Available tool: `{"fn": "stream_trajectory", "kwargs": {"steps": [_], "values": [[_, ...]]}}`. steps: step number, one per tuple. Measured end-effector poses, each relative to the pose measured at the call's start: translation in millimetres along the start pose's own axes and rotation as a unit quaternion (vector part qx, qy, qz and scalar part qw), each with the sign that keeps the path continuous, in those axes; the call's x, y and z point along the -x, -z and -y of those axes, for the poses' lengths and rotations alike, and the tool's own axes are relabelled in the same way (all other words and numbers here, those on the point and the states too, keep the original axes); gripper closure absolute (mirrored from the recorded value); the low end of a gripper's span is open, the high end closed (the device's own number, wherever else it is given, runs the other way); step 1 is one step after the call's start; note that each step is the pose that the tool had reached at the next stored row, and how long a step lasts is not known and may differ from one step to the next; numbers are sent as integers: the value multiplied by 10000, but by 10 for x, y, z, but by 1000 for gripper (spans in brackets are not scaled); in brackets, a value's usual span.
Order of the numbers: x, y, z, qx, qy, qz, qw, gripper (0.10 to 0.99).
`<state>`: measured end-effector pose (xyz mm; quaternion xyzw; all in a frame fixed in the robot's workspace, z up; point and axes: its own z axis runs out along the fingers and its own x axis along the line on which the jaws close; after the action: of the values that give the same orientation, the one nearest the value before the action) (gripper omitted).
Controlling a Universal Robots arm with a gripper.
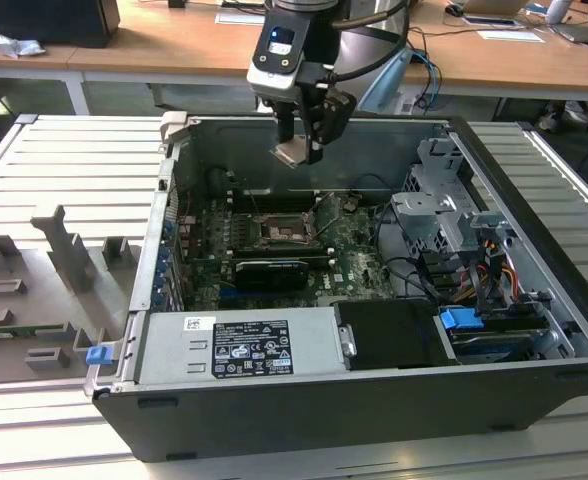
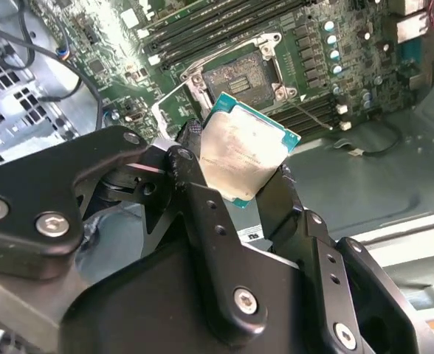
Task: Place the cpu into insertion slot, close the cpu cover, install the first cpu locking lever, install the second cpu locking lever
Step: 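Place the cpu into insertion slot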
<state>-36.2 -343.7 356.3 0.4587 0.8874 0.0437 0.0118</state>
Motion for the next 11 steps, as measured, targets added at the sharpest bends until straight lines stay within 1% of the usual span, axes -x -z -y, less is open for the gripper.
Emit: {"fn": "stream_trajectory", "kwargs": {"steps": [2,6,8,9,11], "values": [[0,-10,1,6,-303,27,9995,545],[1,-25,2,11,-611,55,9981,545],[1,-34,3,14,-783,70,9969,545],[1,-42,4,17,-924,82,9957,545],[1,-54,5,20,-1089,97,9940,545]]}}
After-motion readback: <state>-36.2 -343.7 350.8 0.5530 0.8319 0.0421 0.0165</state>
